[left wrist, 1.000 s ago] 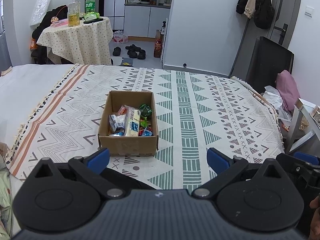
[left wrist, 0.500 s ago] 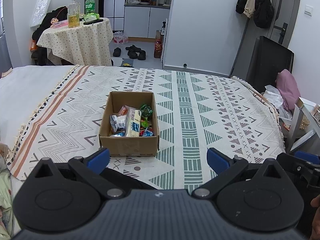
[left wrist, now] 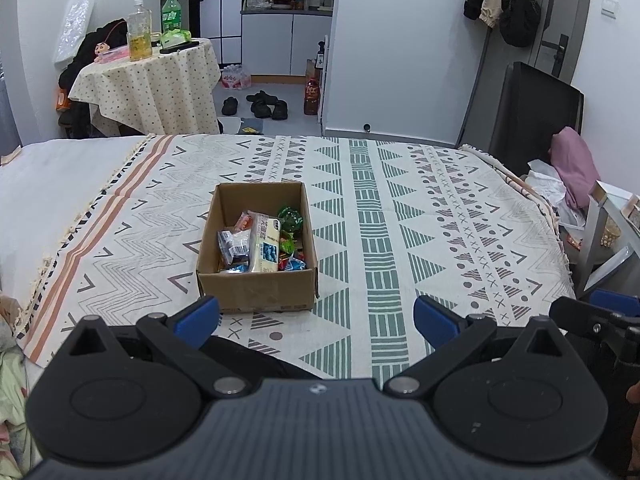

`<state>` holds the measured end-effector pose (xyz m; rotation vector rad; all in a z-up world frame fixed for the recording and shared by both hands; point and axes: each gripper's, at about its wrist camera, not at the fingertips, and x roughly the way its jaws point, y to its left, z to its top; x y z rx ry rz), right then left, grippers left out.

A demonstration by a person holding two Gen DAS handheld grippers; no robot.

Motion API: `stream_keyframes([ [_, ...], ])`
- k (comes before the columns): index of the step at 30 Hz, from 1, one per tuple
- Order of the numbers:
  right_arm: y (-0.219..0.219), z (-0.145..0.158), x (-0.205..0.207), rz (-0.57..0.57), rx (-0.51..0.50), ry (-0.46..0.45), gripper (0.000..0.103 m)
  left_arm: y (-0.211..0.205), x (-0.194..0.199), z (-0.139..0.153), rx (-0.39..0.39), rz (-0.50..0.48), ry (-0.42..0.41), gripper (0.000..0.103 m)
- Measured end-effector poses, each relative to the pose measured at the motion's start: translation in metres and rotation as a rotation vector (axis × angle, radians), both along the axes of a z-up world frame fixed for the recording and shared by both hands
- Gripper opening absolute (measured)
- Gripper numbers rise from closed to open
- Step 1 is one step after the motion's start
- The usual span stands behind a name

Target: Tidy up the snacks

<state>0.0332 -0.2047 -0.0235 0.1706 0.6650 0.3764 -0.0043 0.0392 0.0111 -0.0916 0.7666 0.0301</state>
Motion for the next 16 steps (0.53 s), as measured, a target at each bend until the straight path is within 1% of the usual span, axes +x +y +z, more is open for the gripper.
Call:
stream_keyframes([
  [10, 0.006, -0.007, 0.007, 0.02, -0.019, 0.024, 0.103, 0.001, -0.002, -0.003, 0.003, -0.013, -0.009, 0.103],
  [14, 0.009, -0.01, 0.012, 0.023, -0.02, 0.033, 0.103, 0.004, -0.002, -0.001, -0.017, -0.021, -0.011, 0.103],
  [16, 0.011, -0.011, 0.015, 0.024, -0.021, 0.04, 0.103, 0.004, -0.001, -0.001, -0.009, -0.027, -0.017, 0.103],
])
